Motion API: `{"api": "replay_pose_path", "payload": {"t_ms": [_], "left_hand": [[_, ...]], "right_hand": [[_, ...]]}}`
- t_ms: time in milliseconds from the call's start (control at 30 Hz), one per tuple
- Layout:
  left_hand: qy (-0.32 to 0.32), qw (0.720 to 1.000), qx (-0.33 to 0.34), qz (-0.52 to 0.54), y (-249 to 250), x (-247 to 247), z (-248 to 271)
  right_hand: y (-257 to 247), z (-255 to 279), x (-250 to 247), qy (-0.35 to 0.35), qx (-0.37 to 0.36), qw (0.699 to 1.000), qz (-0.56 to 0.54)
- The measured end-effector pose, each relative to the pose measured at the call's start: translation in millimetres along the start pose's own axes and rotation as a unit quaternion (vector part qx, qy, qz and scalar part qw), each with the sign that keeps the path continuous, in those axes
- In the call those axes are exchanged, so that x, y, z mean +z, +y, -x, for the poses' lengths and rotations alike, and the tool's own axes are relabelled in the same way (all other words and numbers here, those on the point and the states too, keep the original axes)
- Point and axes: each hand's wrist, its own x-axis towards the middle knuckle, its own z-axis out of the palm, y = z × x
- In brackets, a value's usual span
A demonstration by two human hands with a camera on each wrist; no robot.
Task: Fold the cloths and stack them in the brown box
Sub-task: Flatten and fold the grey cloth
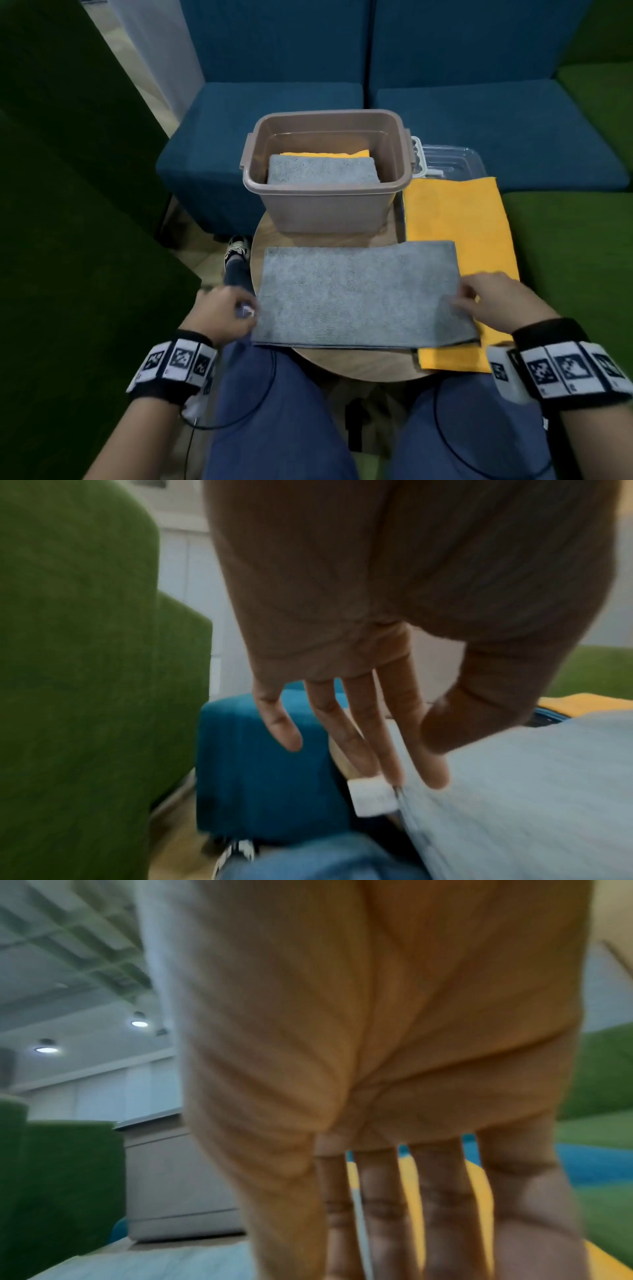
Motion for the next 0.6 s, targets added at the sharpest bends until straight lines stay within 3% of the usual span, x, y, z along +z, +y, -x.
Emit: {"api": "replay_pose_path", "payload": {"t_ms": [67,133,200,333,467,600], "left_hand": [[0.051,0.998,0.036,-0.026,31.3,-11.8,-12.7],[0.081,0.992,0.090,0.027,71.2,-7.0,-33.1],[0.044,0.988,0.143,0.047,118.0,12.9,-55.2],[-0.082,0.979,0.172,-0.073,187.7,70.1,-91.0],[-0.123,0.979,0.142,-0.073,182.4,101.6,-106.9],[-0.081,0.991,0.094,-0.056,128.4,95.1,-102.2]], "right_hand": [[-25.9,-12.0,1.7,0.063,-0.039,0.997,-0.029],[-49.3,-28.2,13.0,0.029,-0.094,0.995,-0.031],[-63.4,-42.1,26.2,-0.022,-0.090,0.996,0.010],[-54.5,-53.8,50.2,-0.047,-0.053,0.997,0.025],[-30.3,-48.9,61.8,-0.021,-0.041,0.999,0.029],[-22.8,-46.7,68.1,0.013,-0.013,1.000,-0.017]]}}
